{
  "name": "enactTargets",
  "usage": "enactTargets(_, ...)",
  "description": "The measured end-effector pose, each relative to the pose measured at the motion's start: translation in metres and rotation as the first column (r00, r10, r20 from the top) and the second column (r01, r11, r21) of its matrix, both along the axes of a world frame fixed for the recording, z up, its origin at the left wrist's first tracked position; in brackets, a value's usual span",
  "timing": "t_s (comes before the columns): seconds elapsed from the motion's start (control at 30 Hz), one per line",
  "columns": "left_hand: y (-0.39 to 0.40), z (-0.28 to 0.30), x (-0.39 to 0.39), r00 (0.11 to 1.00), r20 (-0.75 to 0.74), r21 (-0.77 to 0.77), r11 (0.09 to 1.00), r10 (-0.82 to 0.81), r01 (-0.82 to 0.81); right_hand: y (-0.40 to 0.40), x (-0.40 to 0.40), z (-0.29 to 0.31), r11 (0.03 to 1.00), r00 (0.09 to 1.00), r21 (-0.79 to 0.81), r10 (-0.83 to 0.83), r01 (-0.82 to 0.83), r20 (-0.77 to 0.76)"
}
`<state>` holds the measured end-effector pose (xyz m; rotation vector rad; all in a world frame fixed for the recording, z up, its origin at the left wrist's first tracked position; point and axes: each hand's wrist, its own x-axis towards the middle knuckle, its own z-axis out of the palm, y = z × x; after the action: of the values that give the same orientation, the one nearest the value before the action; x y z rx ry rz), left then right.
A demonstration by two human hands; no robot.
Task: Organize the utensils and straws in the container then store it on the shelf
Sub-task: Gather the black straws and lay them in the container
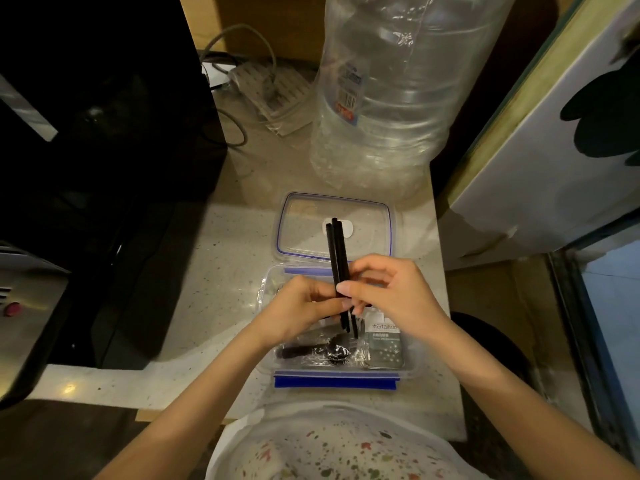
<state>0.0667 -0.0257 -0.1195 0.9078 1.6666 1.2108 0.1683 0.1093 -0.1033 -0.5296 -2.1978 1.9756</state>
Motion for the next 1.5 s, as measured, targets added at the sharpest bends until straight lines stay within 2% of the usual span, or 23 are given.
enactTargets(0.07,0.001,0.003,-0.003,0.997,-0.075,-0.016,0.999,-0.029,0.028,0.000,0.001,0.005,0.999,0.999,0.013,0.032,-0.032,-0.027)
enactTargets(0.2,-0.001,0.005,-0.006,0.970,-0.216,-0.027,0.994,-0.108,0.105,-0.001,0.006,0.007,0.983,0.994,0.151,0.105,-0.099,-0.029)
enactTargets(0.4,0.000,-0.001,0.002,0.951,-0.275,-0.078,0.989,-0.140,0.123,-0.003,0.013,-0.003,0.981,0.997,0.180,0.071,-0.071,0.009)
enactTargets(0.6,-0.008,-0.006,0.015,0.941,-0.289,-0.142,0.980,-0.174,0.138,-0.007,0.027,-0.003,0.930,0.982,0.316,0.180,-0.190,0.063)
enactTargets(0.8,-0.010,0.000,0.016,0.945,-0.287,-0.108,0.985,-0.158,0.132,-0.012,0.029,0.004,0.826,0.968,0.513,0.248,-0.233,0.040)
enactTargets(0.97,-0.017,0.009,0.013,0.912,-0.362,-0.106,0.981,-0.191,0.163,-0.015,0.029,0.002,0.780,0.963,0.585,0.269,-0.223,0.009)
enactTargets(1.1,-0.026,0.021,0.011,0.924,-0.375,0.064,0.992,-0.080,0.112,-0.016,0.027,-0.001,0.799,0.964,0.564,0.266,-0.210,-0.019)
enactTargets(1.2,-0.030,0.024,0.016,0.945,-0.322,0.177,0.984,0.058,0.001,-0.014,0.023,-0.003,0.830,0.968,0.518,0.251,-0.209,-0.010)
enactTargets(1.3,-0.027,0.021,0.025,0.947,-0.238,0.216,0.962,0.215,-0.164,-0.017,0.018,-0.005,0.864,0.966,0.448,0.257,-0.232,0.005)
enactTargets(1.43,-0.020,0.018,0.023,0.946,0.020,0.191,0.928,0.323,-0.321,-0.005,0.010,-0.008,0.921,0.955,0.263,0.252,-0.287,0.159)
enactTargets(1.5,-0.024,0.018,0.016,0.931,0.085,0.146,0.920,0.354,-0.363,0.008,0.007,-0.012,0.931,0.957,0.281,0.169,-0.233,0.234)
